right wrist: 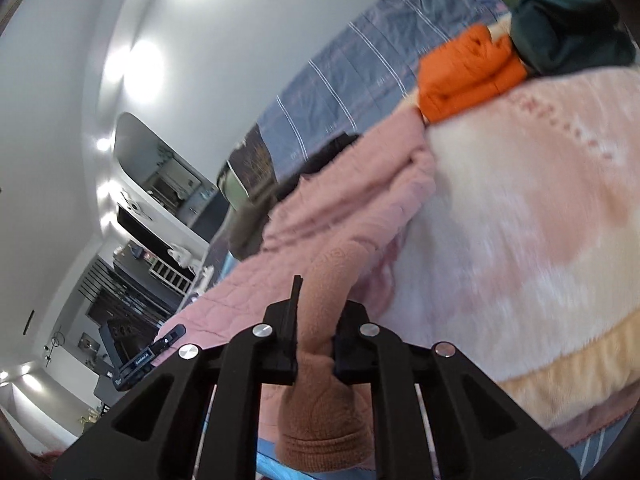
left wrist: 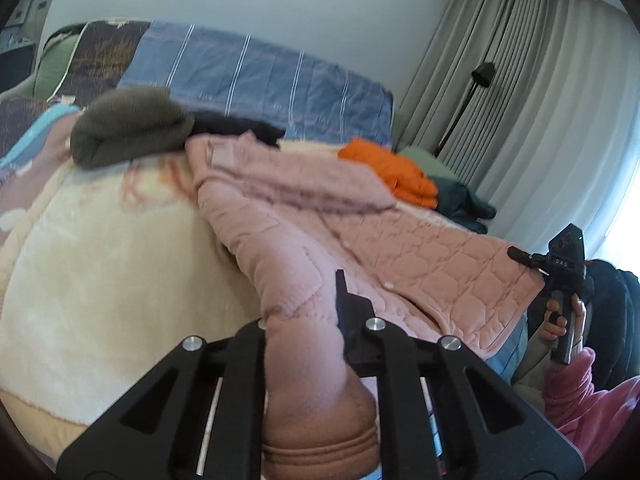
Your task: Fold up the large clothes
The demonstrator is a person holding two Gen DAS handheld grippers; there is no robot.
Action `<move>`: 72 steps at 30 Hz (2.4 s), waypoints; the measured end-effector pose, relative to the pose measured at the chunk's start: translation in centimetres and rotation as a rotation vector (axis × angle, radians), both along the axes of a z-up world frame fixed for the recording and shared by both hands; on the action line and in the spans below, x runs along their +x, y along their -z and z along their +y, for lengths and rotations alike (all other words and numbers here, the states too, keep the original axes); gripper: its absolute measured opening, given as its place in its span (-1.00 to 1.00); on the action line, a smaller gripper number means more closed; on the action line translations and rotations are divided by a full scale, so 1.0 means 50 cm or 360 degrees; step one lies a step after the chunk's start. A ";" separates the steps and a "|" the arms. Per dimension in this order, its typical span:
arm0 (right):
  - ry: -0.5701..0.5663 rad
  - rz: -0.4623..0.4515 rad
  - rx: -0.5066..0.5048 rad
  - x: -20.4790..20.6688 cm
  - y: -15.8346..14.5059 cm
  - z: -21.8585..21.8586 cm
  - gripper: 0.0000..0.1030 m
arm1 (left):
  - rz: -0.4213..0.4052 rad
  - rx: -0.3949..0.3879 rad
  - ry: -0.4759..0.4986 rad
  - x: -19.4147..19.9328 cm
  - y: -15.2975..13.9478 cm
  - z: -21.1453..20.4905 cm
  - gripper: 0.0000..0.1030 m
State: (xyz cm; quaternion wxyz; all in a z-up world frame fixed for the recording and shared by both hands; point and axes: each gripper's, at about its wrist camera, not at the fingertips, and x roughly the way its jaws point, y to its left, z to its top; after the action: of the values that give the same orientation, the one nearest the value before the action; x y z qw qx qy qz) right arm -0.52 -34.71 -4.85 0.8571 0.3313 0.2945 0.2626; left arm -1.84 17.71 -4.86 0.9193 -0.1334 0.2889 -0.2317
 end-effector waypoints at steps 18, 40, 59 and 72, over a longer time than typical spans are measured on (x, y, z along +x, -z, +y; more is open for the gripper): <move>-0.0027 0.0397 0.0000 -0.039 0.224 -0.030 -0.06 | 0.0495 0.0060 -0.0005 -0.008 0.219 0.018 0.33; 0.0059 -0.0438 -0.0061 -0.195 -0.151 -0.034 -0.82 | -0.0419 0.0083 0.0103 -0.183 -0.156 -0.039 -0.75; 0.0186 -0.0200 -0.0240 0.137 -0.078 0.015 -0.77 | -0.0039 0.0090 -0.0088 0.129 -0.073 -0.023 -0.65; 0.0212 0.0069 -0.0590 0.391 0.106 0.073 -0.52 | 0.0173 0.0306 -0.0221 0.397 0.144 -0.031 -0.57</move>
State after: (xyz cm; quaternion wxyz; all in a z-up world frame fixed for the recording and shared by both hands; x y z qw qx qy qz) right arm 19.01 -31.05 -10.15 0.9123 0.1920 0.3337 0.1394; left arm 18.01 16.16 -12.07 0.9247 -0.0766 0.3492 -0.1311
